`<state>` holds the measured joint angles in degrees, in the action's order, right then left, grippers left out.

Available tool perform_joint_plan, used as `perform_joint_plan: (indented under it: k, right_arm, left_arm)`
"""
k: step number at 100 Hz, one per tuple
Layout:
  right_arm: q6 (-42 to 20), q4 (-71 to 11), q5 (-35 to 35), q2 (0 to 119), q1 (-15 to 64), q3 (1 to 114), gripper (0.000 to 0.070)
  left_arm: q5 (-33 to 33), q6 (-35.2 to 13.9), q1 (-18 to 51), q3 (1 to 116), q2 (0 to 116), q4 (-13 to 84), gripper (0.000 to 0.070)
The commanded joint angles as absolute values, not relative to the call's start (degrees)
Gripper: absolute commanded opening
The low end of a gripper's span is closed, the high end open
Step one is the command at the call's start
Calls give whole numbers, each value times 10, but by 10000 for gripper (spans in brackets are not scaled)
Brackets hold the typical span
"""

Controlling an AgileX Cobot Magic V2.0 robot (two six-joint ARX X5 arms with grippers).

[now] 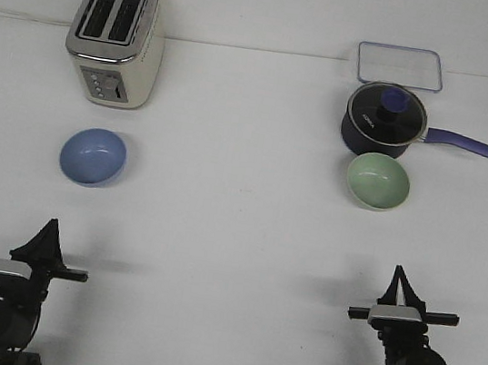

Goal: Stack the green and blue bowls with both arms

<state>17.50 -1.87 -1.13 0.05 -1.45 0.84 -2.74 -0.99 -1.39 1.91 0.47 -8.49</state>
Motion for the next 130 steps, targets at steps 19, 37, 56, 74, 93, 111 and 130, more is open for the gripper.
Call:
perform_joint_plan:
  k: [19,37,56,74,93,111,130]
  right_arm:
    - [166,-12,-12,1,-15,7,0]
    - [166,-12,-12,1,-15,7,0]
    - [168,-10,-12,1,-15,7,0]
    - [167,57,-12,1,-15,7,0]
    - [156,106,-9,1,-15,7,0]
    - [110,123,-9,1,-15,7,0]
    - [68,133,-10,1,-15,7,0]
  left_arm:
    - [-26,-7,-15,8,5,-91,15]
    - [-26,-7,-15,8,5,-91,15]
    - [-26,-7,-15,8,5,-90,15]
    - [-26,-7,-15,8,5,-91,15]
    - [-26,-7,-15,8,5,-91,15]
    - [-26,-7,-15,8,5,-91,15]
    - [-26,-7,-15,8,5,-91,15]
